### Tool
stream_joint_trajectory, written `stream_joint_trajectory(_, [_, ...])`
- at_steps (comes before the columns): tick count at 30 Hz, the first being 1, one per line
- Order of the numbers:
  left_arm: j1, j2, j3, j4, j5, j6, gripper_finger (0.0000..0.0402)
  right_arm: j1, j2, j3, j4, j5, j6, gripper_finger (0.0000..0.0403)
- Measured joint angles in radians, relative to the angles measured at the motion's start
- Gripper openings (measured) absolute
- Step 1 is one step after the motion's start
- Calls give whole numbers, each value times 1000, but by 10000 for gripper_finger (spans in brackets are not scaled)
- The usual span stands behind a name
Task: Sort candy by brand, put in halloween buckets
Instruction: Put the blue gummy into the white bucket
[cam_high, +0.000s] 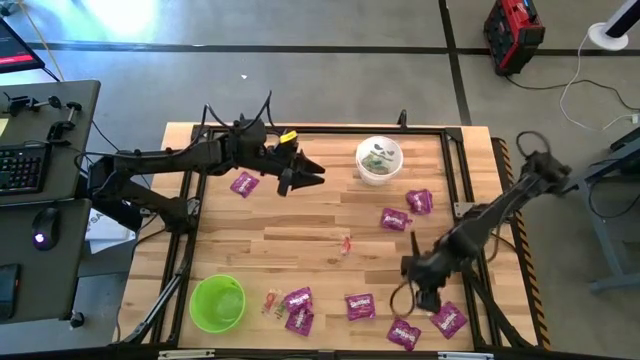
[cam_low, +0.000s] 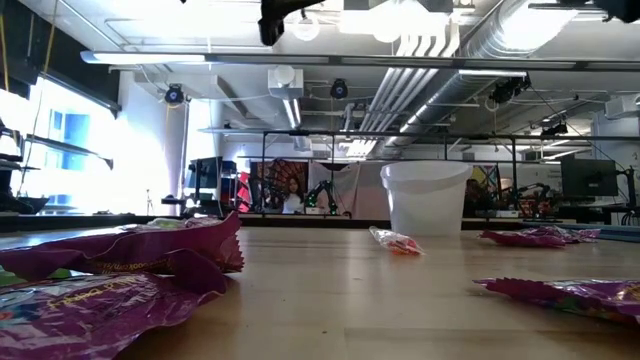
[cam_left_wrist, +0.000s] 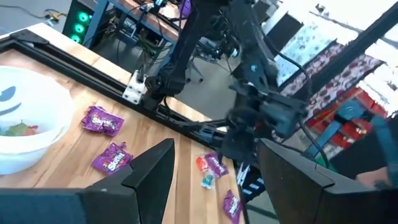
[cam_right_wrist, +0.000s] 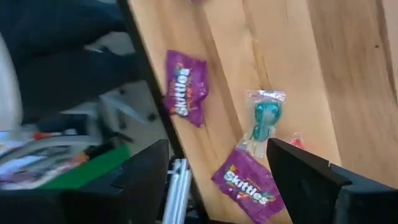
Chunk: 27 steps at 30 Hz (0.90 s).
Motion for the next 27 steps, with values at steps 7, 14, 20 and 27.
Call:
stream_joint_trajectory(7, [0, 0, 0, -29, 2, 91, 218, 70, 286, 97, -55, 122, -9, 259])
stream_joint_trajectory(14, [0, 0, 0, -44, 2, 127, 218, 63, 452, 166, -122, 51, 26, 259])
stream_joint_trajectory(20, [1, 0, 0, -45, 2, 127, 218, 63, 517, 186, -108, 46, 32, 259])
stream_joint_trajectory(27, [1, 0, 0, -44, 2, 108, 218, 44, 538, 186, -125, 22, 61, 240])
